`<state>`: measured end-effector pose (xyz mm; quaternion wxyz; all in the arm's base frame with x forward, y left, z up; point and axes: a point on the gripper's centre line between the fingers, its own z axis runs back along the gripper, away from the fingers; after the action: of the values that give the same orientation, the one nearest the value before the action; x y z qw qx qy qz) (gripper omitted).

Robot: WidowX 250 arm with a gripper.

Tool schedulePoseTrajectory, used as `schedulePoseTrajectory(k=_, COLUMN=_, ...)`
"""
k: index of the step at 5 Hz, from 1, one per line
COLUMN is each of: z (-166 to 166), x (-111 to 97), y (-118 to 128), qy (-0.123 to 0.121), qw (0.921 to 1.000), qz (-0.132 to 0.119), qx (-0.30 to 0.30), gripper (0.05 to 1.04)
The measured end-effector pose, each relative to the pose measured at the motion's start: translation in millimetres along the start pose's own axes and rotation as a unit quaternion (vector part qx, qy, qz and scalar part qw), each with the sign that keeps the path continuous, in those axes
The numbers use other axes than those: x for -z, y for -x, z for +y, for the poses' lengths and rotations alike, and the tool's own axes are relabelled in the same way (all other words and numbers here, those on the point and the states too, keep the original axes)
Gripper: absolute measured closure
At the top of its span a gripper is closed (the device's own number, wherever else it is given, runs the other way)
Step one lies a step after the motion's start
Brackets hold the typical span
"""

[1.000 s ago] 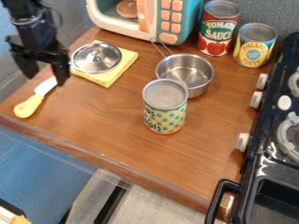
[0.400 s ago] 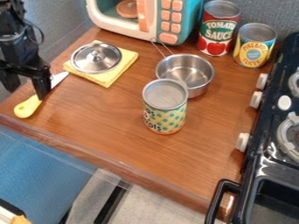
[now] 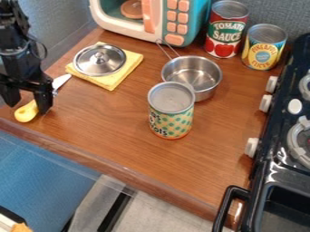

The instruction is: Move the yellow knife to the right side of the yellow can with green dots

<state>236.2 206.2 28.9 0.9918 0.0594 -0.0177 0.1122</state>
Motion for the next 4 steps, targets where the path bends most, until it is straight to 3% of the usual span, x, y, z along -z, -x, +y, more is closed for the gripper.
schedulePoseTrajectory(k=1, z=1.1, x=4.1, y=2.7, qy=-0.006, qw=1.0000, qz=0.006, qx=-0.002, gripper=0.220)
schedulePoseTrajectory(k=2, z=2.3, x=5.3, y=4.1, qy=-0.011, qw=0.9999, qz=0.009, qx=-0.004, gripper=0.515)
schedulePoseTrajectory(k=3, z=1.9, x=5.5, y=4.5, qy=-0.011, qw=0.9999, qz=0.007, qx=-0.007, gripper=0.702)
schedulePoseTrajectory(k=4, z=-0.2, x=5.5, y=5.8, qy=-0.005, qw=0.9999, qz=0.011, qx=-0.006, gripper=0.703)
